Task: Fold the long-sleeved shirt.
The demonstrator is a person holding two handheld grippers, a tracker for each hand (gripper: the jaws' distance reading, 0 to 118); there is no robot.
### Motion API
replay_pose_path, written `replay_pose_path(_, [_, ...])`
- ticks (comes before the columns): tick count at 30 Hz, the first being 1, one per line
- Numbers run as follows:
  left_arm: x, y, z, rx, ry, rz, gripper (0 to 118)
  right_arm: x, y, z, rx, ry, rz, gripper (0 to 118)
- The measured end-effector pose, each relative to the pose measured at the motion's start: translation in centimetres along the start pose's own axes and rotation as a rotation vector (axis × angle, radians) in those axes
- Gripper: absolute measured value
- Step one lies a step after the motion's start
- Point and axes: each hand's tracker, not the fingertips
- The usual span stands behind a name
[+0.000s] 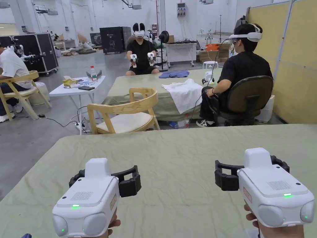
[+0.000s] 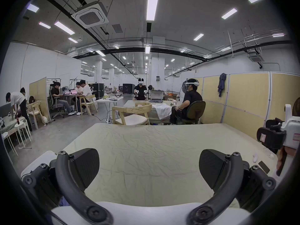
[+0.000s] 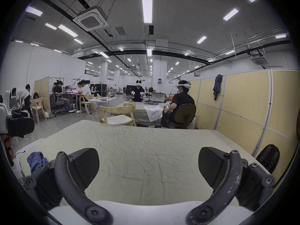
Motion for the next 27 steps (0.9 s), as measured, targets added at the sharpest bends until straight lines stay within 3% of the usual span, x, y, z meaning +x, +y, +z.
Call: replay_pose_path(27, [0.23, -0.28, 0.01, -0.008, 0.000, -0.021, 118, -0.22, -0.17, -0.10, -0.008, 0.002, 0.010, 118])
